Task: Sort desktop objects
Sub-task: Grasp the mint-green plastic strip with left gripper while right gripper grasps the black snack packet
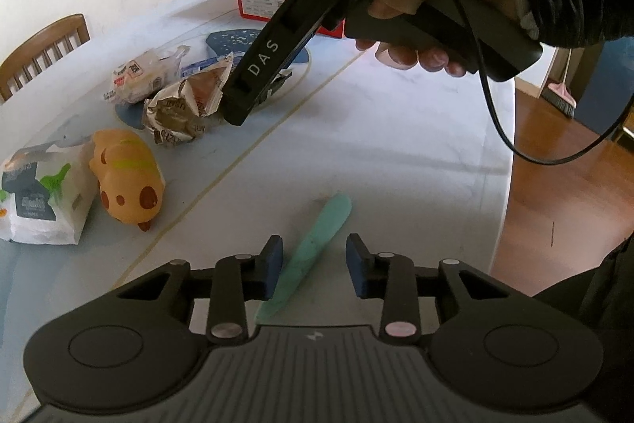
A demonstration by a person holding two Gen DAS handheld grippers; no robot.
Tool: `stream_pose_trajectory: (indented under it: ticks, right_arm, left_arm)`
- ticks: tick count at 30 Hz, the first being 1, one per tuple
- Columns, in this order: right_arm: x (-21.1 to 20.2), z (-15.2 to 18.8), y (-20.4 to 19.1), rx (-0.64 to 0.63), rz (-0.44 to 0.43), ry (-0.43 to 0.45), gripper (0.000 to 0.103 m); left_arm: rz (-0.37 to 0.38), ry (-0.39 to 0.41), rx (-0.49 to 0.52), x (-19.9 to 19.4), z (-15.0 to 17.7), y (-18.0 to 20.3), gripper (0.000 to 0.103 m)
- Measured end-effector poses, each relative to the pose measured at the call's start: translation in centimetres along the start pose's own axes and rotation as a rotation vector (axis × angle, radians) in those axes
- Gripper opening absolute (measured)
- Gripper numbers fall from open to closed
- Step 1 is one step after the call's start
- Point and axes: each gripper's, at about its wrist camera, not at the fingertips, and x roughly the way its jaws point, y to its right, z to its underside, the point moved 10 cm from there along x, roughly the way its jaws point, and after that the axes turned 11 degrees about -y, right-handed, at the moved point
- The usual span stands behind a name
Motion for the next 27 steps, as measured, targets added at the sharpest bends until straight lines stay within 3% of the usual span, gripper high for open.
stream_pose_trajectory:
  ticks: [3,6,13,19,27]
  right_arm:
    - [0.3,-0.2,-0.1,0.002,-0.002,-0.001,0.083]
    - [0.6,-0.3,0.0,0.007,-0.002,-0.004,0.081]
    - [1.3,-0.3,0.7,0.036,-0.006,-0.020,0.061]
    - [1.2,-0.5,0.9,0.047,-0.024,-0.009,0.045]
    - [0.6,0.0,1.5,0.069,-0.028,-0.004,0.039]
  left_arm:
    - [0.008,0.011,-0.003,0.0,0.0,0.0,0.033]
    - [0.011,0.017,-0.023,0.0,0.0,-0.5,0.024]
    - [0.009,0.015,-0.057,0.1,-0.1,-1.4,0.010]
    - [0.010,0.015,-0.081,0.5,-0.8,-2.1,0.010]
    - [0.009,0.022,-0.134,0.7,-1.4,-2.9,0.010]
